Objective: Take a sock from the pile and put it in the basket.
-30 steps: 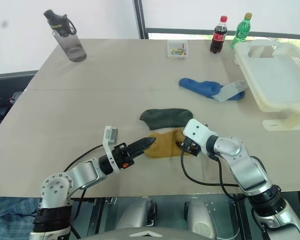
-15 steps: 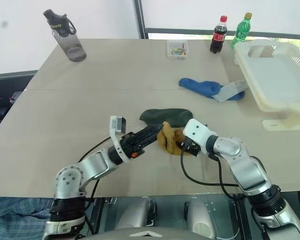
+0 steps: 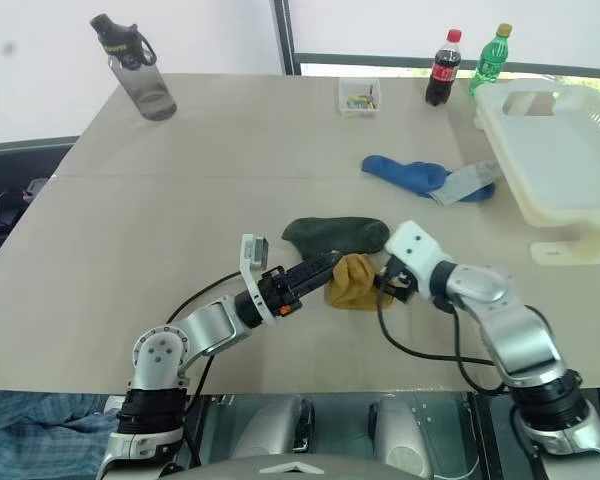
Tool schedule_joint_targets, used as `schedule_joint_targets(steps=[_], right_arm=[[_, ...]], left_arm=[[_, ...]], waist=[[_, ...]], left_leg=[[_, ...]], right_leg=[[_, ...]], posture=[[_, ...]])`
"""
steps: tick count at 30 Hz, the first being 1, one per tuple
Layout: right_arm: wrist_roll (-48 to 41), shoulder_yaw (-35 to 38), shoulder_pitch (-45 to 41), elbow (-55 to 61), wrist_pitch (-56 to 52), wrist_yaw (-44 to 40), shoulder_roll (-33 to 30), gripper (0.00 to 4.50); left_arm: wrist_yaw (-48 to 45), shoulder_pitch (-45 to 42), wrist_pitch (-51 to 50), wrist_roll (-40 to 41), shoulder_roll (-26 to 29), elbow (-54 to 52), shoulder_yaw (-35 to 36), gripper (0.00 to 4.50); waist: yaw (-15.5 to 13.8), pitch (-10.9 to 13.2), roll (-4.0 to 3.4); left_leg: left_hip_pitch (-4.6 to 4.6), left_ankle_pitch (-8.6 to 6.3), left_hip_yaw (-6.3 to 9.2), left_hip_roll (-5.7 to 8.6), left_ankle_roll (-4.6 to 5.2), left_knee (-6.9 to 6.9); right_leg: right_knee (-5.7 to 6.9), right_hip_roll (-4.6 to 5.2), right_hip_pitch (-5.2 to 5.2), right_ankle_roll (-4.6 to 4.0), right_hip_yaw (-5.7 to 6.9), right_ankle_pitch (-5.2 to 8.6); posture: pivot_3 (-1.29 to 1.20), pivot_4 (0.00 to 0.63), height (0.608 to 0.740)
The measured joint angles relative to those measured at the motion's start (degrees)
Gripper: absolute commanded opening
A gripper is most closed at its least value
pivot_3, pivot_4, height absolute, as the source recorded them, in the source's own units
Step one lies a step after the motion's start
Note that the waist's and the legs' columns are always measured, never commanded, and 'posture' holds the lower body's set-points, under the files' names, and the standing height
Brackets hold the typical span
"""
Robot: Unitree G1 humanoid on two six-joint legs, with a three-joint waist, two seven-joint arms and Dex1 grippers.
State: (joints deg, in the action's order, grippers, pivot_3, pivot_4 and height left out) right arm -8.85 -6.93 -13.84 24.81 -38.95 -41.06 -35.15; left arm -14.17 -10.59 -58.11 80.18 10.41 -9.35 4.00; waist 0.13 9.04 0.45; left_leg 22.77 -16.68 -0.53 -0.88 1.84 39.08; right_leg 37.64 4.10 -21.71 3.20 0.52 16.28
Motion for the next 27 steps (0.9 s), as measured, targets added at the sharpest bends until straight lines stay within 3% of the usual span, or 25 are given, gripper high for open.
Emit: schedule_joint_targets(steps=[6, 7, 12, 17, 21, 27], right_arm=[[-9.5, 10.8, 1.4, 0.3, -9.9, -2.3, -3.0, 3.95], [-11.7, 12.3, 1.4, 0.7, -12.5, -2.2, -2.8, 4.46], [-21.5, 15.7, 0.9, 3.7, -21.9, -1.4, 0.3, 4.48], [-25.1, 15.6, 0.8, 5.3, -25.1, 1.1, 1.7, 4.48], [-29.1, 15.5, -1.3, 6.1, -28.2, 5.2, 7.7, 4.48], [-28.4, 9.9, -2.0, 6.7, -28.1, 9.7, 8.1, 4.48]], left_arm=[[-0.8, -0.1, 0.0, -1.3, -0.2, 1.2, 0.0, 4.48], [-1.0, -0.2, 0.0, -1.5, -0.5, 1.4, 0.0, 4.5], [-2.5, -0.5, -0.1, -2.8, -0.9, 2.7, 0.0, 4.5], [-4.2, -0.5, -0.3, -3.5, -1.8, 3.7, 0.1, 4.5], [-4.9, -0.7, -0.3, -3.9, -2.1, 4.4, 0.1, 4.5], [-5.5, -0.8, -0.6, -4.5, -2.7, 4.4, 0.1, 4.5]], waist=[[-0.2, 0.0, 0.0], [-0.2, 0.0, -0.02], [-0.2, 0.0, -0.03], [-0.3, 0.0, -0.03], [-0.2, 0.0, -0.05], [-0.3, 0.0, -0.05]], left_leg=[[0.02, -0.09, 0.02, -0.02, 0.16, 0.0], [0.02, -0.12, 0.04, -0.03, 0.21, 0.0], [0.03, -0.12, 0.07, -0.02, 0.22, 0.0], [0.04, -0.12, 0.07, 0.02, 0.22, 0.0], [0.02, -0.11, 0.09, 0.01, 0.22, 0.0], [0.04, -0.05, 0.08, 0.1, 0.1, 0.0]], right_leg=[[-0.02, -0.02, 0.0, 0.0, 0.0, 0.0], [0.01, -0.02, 0.0, -0.01, 0.02, 0.0], [0.02, -0.04, 0.0, -0.01, 0.04, 0.0], [0.01, -0.03, 0.0, 0.0, 0.05, 0.0], [0.06, -0.05, 0.0, 0.0, 0.06, 0.0], [0.01, -0.02, 0.0, 0.01, 0.1, 0.0]], posture=[[0.0, 0.15, 0.74], [0.0, 0.15, 0.74], [0.0, 0.15, 0.74], [0.0, 0.15, 0.74], [0.0, 0.15, 0.74], [0.0, 0.15, 0.74]])
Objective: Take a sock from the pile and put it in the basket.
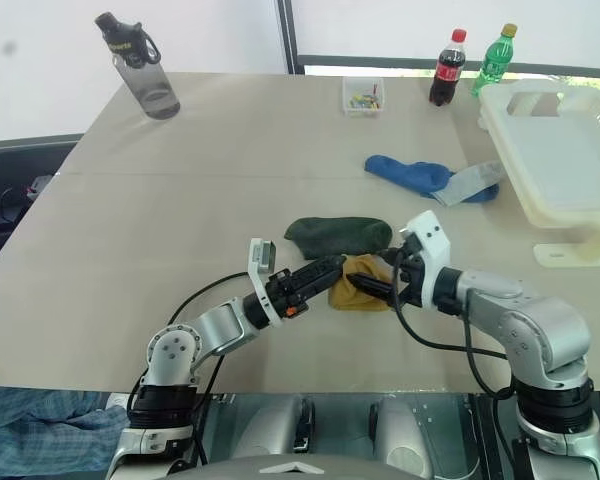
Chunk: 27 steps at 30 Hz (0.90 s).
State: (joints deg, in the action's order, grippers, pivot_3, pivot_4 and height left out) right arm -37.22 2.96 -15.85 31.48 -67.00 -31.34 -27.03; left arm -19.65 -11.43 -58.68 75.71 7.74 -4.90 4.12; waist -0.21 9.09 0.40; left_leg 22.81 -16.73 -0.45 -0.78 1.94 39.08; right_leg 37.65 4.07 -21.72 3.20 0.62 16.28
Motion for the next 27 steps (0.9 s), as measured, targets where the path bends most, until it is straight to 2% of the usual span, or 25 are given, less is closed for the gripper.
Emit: schedule_joint_targets(steps=[1, 5, 21, 24, 27], right_arm=[[1.9, -3.5, 0.4, 0.0, 0.7, 0.5, -2.3, 4.48], [4.9, -6.2, 1.4, -1.4, 2.2, 1.6, -3.3, 4.48], [5.2, -5.2, 0.2, -4.9, 0.8, 4.1, -2.3, 4.48], [5.9, -6.8, 0.2, -4.1, 1.1, 4.2, -3.5, 4.48], [6.6, -7.5, 0.2, -3.8, 1.4, 4.3, -3.6, 4.48]], left_arm=[[0.0, 0.0, 0.0, -0.1, -0.2, 0.0, 0.0, 4.5], [0.0, 0.0, -0.2, -0.2, -0.2, 0.0, 0.1, 4.5], [-2.3, 0.4, -1.0, -1.3, 0.8, -0.3, -0.1, 4.5], [-6.8, 0.6, 1.0, -4.4, 3.0, -3.4, -0.7, 4.5], [-13.3, 0.8, 5.9, -12.4, 9.0, -8.9, -3.9, 4.5]], waist=[[-0.1, 0.0, 0.0], [-0.1, 0.0, 0.01], [-0.1, 0.0, 0.0], [-0.1, 0.0, 0.0], [-0.1, 0.0, -0.01]], left_leg=[[0.01, 0.02, 0.0, 0.02, -0.04, 0.0], [0.0, 0.01, 0.0, 0.03, -0.01, 0.0], [-0.06, -0.06, 0.02, 0.03, 0.12, 0.03], [-0.05, -0.04, 0.02, 0.03, 0.08, 0.03], [-0.06, 0.05, 0.0, 0.02, -0.07, 0.01]], right_leg=[[0.0, 0.01, 0.0, 0.0, 0.01, 0.0], [0.02, 0.0, 0.0, 0.0, 0.02, 0.0], [0.1, -0.01, 0.02, 0.01, 0.04, 0.0], [0.07, -0.02, 0.01, 0.0, 0.05, 0.0], [0.06, -0.03, 0.02, -0.01, 0.04, 0.01]], posture=[[0.0, 0.15, 0.74], [0.0, 0.15, 0.74], [0.0, 0.15, 0.74], [0.0, 0.15, 0.74], [0.0, 0.15, 0.74]])
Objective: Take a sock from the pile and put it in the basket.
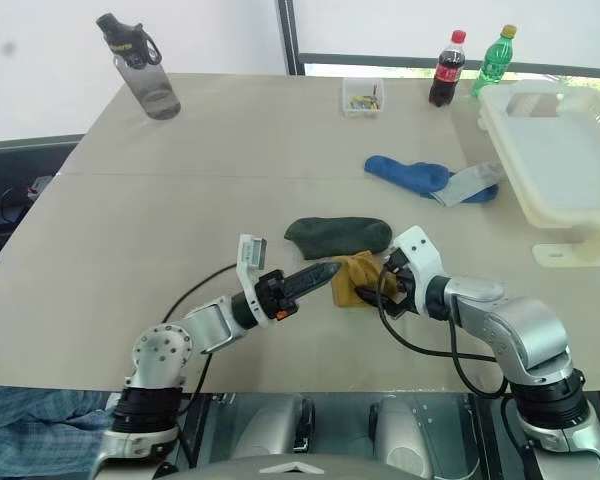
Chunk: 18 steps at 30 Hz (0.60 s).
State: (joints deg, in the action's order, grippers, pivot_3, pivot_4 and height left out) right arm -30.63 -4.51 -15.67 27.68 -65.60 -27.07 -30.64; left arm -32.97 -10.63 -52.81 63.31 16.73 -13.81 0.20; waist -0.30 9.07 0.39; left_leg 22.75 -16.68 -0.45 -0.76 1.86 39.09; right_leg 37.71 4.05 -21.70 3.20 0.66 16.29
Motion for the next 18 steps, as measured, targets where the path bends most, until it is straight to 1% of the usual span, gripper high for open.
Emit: schedule_joint_targets(steps=[4, 11, 12, 13, 14, 15, 18], right_arm=[[1.2, -1.6, 0.2, 0.0, 1.5, -0.3, -0.7, 4.48], [2.1, -2.4, 1.0, 0.0, 3.3, -0.2, -0.9, 4.48], [2.2, -2.4, 1.2, 0.0, 3.5, -0.2, -0.9, 3.96], [2.5, -2.4, 1.3, 0.0, 3.7, -0.1, -0.9, 3.72], [2.8, -2.4, 1.4, -0.1, 3.9, -0.1, -0.9, 3.36], [2.9, -2.4, 1.5, -0.2, 4.0, -0.1, -0.9, 2.8], [2.9, -3.2, 1.6, -0.3, 4.7, -1.0, -0.9, 1.52]], left_arm=[[-6.4, 1.2, 7.5, -10.4, 7.1, -5.9, -3.1, 4.5], [-14.7, 5.2, 19.6, -26.2, 17.4, -10.6, -7.9, 4.5], [-15.2, 5.5, 20.7, -27.6, 18.1, -10.6, -8.0, 4.5], [-15.6, 5.6, 21.7, -28.7, 18.4, -10.6, -8.0, 4.5], [-15.8, 5.7, 22.4, -29.4, 18.4, -10.6, -8.0, 4.5], [-15.9, 5.7, 22.9, -29.5, 18.3, -10.6, -7.9, 4.5], [-15.9, 5.4, 23.2, -29.5, 17.4, -10.6, -7.6, 4.5]], waist=[[0.0, 0.0, 0.0], [0.0, 0.0, 0.0], [0.0, 0.0, 0.0], [0.0, 0.0, 0.0], [-0.1, 0.0, 0.0], [-0.2, 0.0, 0.0], [-0.2, 0.0, 0.0]], left_leg=[[0.0, 0.0, 0.0, -0.02, 0.0, -0.01], [0.0, -0.13, 0.01, -0.13, 0.2, -0.02], [0.0, -0.13, 0.01, -0.15, 0.21, -0.02], [0.0, -0.13, 0.01, -0.16, 0.22, -0.02], [0.0, -0.14, 0.01, -0.16, 0.22, -0.02], [0.0, -0.14, 0.02, -0.17, 0.23, -0.02], [0.01, -0.14, 0.03, -0.17, 0.23, -0.03]], right_leg=[[-0.03, 0.02, 0.0, -0.01, -0.03, 0.0], [-0.07, 0.08, 0.0, -0.03, -0.11, 0.01], [-0.07, 0.1, 0.0, -0.03, -0.1, 0.01], [-0.07, 0.14, 0.0, -0.03, -0.1, 0.01], [-0.07, 0.24, 0.0, -0.03, -0.1, 0.01], [-0.08, 0.32, 0.01, -0.03, -0.08, 0.01], [-0.08, 0.34, 0.0, -0.02, -0.06, 0.01]], posture=[[0.0, 0.15, 0.74], [0.0, 0.15, 0.74], [0.0, 0.15, 0.74], [0.0, 0.15, 0.74], [0.0, 0.15, 0.74], [0.0, 0.15, 0.74], [0.0, 0.15, 0.74]])
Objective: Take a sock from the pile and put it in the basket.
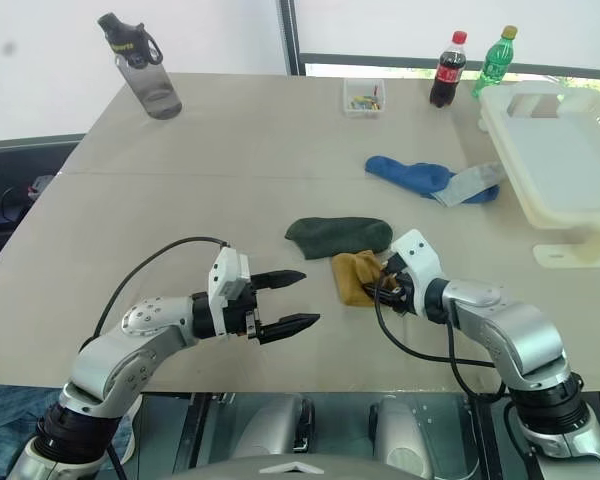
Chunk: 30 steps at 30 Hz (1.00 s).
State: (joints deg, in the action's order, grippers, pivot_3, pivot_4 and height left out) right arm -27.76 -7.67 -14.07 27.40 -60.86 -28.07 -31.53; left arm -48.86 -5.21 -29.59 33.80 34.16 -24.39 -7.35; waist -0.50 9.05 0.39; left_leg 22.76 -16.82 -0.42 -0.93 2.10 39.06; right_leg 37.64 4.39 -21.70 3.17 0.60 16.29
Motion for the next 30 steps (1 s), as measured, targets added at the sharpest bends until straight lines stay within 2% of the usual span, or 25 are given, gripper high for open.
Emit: schedule_joint_targets(steps=[1, 2, 5, 14, 22, 26, 30], right_arm=[[0.0, -0.3, 0.0, 0.1, 0.1, -0.2, 0.0, 1.4], [0.0, -0.6, 0.0, 0.1, 0.3, -0.4, 0.1, 0.71], [0.1, -0.7, 0.0, 0.0, 1.0, -0.6, 0.0, 0.04], [0.2, -0.9, 0.1, -0.4, 2.2, -1.4, -0.2, 0.04], [0.0, 0.0, 0.1, -1.3, 5.0, -4.8, -3.1, 0.04], [-0.5, 5.2, -1.5, -3.9, 6.0, -7.3, -7.2, 0.04], [-0.5, 9.7, -8.1, -8.1, 7.1, -9.0, -11.3, 0.04]], left_arm=[[0.0, -0.2, 0.0, 0.0, -0.1, 0.0, 0.0, 4.5], [0.0, -0.6, 0.0, 0.0, -0.1, 0.0, 0.1, 4.5], [0.0, -0.8, 0.0, 0.0, -0.3, 0.2, 0.1, 4.5], [-0.3, -0.9, 0.2, 0.0, -0.7, 0.3, 0.2, 4.5], [-0.1, -0.9, 0.2, 0.2, -0.9, 0.1, 1.4, 4.5], [-0.2, -1.4, -0.6, 2.0, -0.9, -0.2, 2.7, 4.5], [0.0, -4.2, -2.6, 5.3, -1.1, -1.8, 3.6, 4.5]], waist=[[0.0, 0.0, 0.0], [0.0, 0.0, 0.0], [0.0, 0.0, 0.0], [0.0, 0.0, 0.0], [-0.2, 0.1, -0.04], [-0.3, 0.3, -0.07], [0.0, 0.5, -0.17]], left_leg=[[0.0, 0.0, 0.0, 0.0, 0.0, 0.0], [0.0, 0.0, 0.0, 0.0, 0.0, 0.0], [-0.01, 0.0, -0.01, 0.0, 0.01, 0.0], [-0.01, 0.0, 0.0, -0.02, 0.01, 0.0], [0.04, 0.0, 0.0, 0.02, 0.01, 0.01], [0.07, 0.0, -0.01, 0.04, 0.01, 0.03], [0.08, 0.0, -0.02, 0.02, 0.01, 0.03]], right_leg=[[0.0, 0.0, 0.0, 0.0, 0.0, 0.0], [0.0, 0.0, 0.0, 0.01, 0.01, 0.0], [0.01, -0.01, 0.01, 0.01, 0.01, -0.01], [0.04, -0.26, 0.0, 0.02, 0.02, -0.01], [0.02, -0.27, 0.0, 0.02, 0.04, -0.01], [0.02, -0.27, -0.01, 0.03, 0.04, -0.01], [0.06, -0.34, -0.06, 0.03, 0.04, -0.02]], posture=[[0.0, 0.15, 0.74], [0.0, 0.15, 0.74], [0.0, 0.15, 0.74], [0.0, 0.15, 0.74], [0.0, 0.15, 0.74], [0.0, 0.15, 0.74], [0.0, 0.15, 0.74]])
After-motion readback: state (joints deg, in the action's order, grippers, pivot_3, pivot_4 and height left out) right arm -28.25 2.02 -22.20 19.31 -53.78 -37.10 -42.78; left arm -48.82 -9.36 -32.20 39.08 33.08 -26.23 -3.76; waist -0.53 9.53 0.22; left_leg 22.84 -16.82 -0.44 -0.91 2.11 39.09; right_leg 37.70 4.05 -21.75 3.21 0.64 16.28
